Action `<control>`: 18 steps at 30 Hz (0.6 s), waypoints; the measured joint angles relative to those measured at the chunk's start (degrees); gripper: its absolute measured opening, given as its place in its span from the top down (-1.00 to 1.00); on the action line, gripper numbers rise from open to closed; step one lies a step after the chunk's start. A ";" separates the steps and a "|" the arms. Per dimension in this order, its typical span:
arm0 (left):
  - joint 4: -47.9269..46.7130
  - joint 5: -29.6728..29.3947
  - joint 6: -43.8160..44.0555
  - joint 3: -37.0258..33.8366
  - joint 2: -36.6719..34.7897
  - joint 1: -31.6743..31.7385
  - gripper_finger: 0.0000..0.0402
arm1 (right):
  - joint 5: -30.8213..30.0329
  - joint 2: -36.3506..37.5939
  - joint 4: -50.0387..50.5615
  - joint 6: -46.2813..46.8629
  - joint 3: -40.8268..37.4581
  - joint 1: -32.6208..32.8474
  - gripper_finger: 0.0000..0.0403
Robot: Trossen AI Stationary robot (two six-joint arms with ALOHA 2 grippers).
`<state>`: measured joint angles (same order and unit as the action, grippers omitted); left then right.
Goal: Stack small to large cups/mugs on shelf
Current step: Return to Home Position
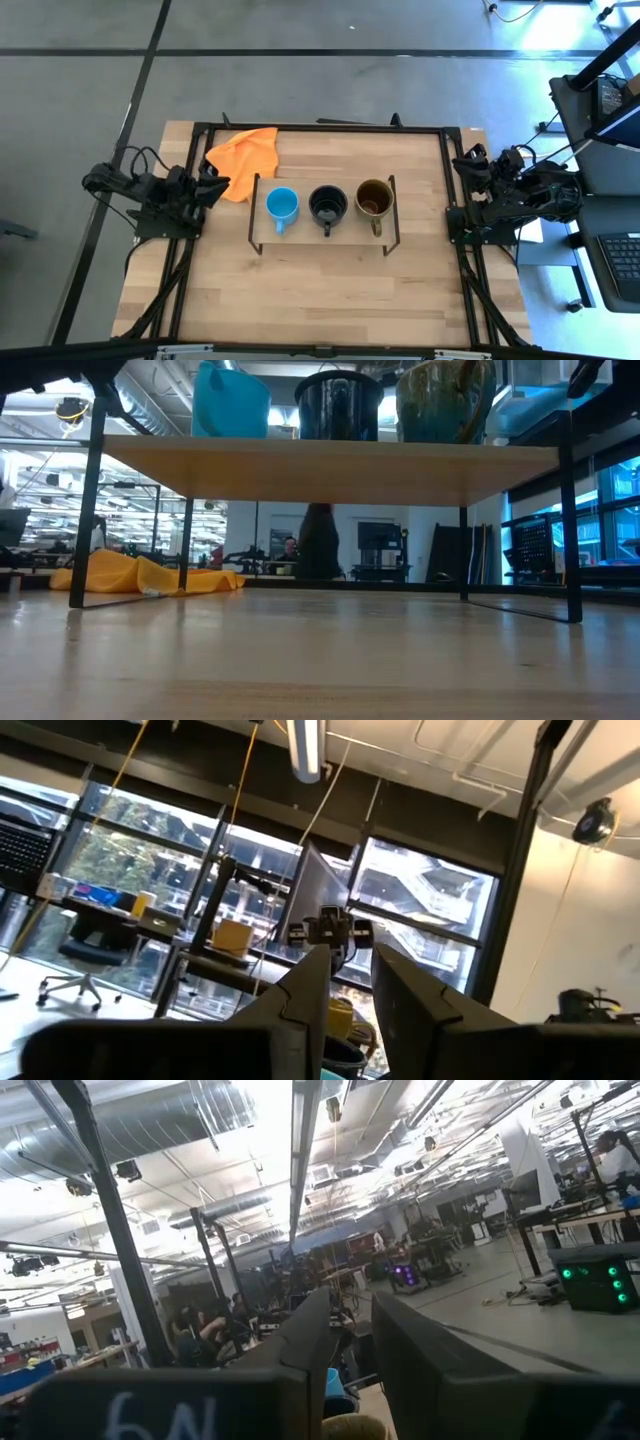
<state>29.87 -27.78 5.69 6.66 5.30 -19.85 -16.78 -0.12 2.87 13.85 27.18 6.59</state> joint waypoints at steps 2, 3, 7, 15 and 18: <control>2.83 0.00 -0.04 -1.76 0.00 -0.12 0.64 | 0.00 0.00 0.06 0.00 0.00 0.00 0.60; 4.62 0.01 -0.10 -2.76 0.00 -0.12 0.64 | 0.00 0.00 0.23 0.00 0.00 0.00 0.60; 9.73 -0.12 0.07 -6.24 -0.01 -0.12 0.64 | -0.03 0.00 0.45 -0.39 0.00 0.00 0.60; 9.20 -0.12 -0.08 -6.21 -0.04 -0.12 0.64 | -0.20 0.00 2.76 -1.41 0.00 0.00 0.60; 8.14 -0.16 0.00 -6.21 -0.04 -0.12 0.64 | -0.13 0.00 4.27 -5.66 0.00 0.00 0.60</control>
<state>38.01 -27.94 5.69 0.45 5.26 -19.97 -16.91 -0.12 7.14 8.18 27.18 6.59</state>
